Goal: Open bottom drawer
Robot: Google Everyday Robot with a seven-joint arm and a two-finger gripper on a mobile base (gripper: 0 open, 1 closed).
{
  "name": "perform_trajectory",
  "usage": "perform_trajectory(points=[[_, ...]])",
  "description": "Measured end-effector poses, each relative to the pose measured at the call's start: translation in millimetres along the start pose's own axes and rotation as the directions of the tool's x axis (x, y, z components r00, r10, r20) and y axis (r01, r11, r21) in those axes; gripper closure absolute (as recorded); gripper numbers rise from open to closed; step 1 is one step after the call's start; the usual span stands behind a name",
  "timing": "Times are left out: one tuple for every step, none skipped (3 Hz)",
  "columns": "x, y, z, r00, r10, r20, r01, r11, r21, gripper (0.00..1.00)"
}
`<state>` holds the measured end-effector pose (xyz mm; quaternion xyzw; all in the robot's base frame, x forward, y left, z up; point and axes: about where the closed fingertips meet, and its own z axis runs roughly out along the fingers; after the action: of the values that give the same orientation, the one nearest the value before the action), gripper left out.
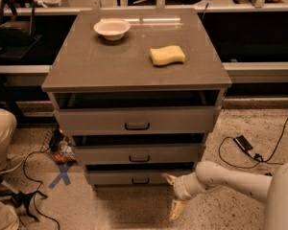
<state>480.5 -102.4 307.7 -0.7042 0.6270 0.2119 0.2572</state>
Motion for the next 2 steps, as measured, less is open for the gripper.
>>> perform_trajectory(points=[[44.0, -47.5, 62.5, 0.999, 0.020, 0.029, -0.020, 0.9998, -0.007, 0.00], [44.1, -47.6, 62.7, 0.999, 0.017, 0.028, -0.017, 0.9998, -0.003, 0.00]])
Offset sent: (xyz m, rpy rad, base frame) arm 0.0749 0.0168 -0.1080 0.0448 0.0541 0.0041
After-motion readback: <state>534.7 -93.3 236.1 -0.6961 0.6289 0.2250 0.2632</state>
